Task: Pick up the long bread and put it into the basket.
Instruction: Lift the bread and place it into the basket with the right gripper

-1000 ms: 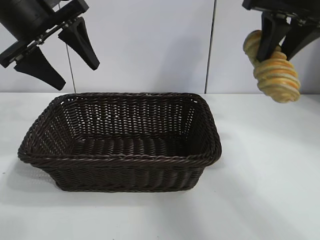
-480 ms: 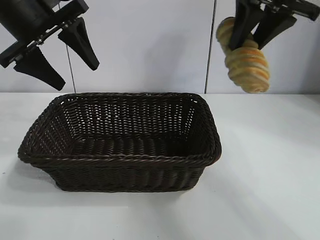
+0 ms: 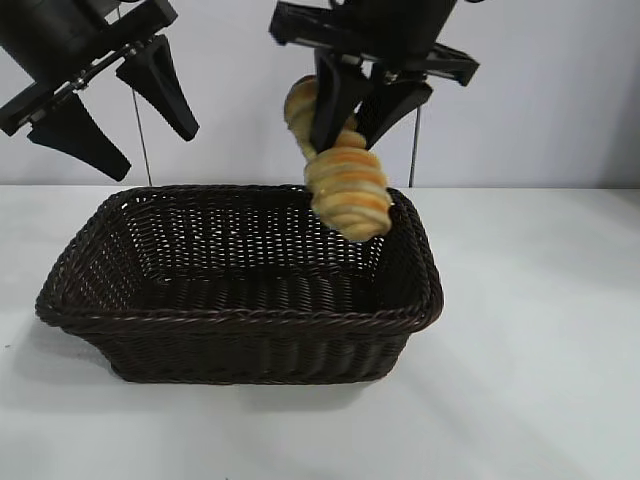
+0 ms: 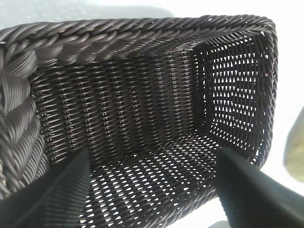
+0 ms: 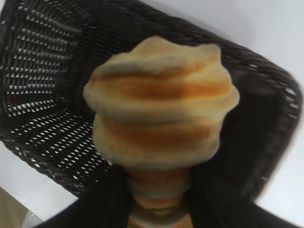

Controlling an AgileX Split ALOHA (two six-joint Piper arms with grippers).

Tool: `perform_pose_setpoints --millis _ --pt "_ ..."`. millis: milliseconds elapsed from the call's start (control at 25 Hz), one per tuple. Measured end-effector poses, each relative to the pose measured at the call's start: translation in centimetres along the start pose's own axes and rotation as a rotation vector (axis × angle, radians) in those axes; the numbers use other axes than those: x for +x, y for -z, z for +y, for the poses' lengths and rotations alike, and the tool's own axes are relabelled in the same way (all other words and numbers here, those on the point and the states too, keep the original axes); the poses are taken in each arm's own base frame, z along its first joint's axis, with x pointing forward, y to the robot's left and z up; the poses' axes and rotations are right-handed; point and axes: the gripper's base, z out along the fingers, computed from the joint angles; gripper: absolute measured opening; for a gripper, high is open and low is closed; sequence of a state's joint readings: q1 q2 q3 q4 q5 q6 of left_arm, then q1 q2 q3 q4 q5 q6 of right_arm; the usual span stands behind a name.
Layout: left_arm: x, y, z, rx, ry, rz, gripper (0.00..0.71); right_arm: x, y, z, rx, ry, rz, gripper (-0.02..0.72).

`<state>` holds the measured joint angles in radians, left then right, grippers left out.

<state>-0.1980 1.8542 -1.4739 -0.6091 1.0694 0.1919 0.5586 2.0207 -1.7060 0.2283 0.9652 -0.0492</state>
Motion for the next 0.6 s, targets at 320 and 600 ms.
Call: perform_pose_setpoints --millis 320,600 --pt "0.00 0.00 0.00 0.000 0.000 0.000 0.533 0.00 -1.27 -0.29 0.006 -0.003 0.010 0.292" --pt "0.00 0.00 0.00 0.000 0.000 0.000 0.533 0.11 -1.27 -0.29 0.006 -0.003 0.022 0.534"
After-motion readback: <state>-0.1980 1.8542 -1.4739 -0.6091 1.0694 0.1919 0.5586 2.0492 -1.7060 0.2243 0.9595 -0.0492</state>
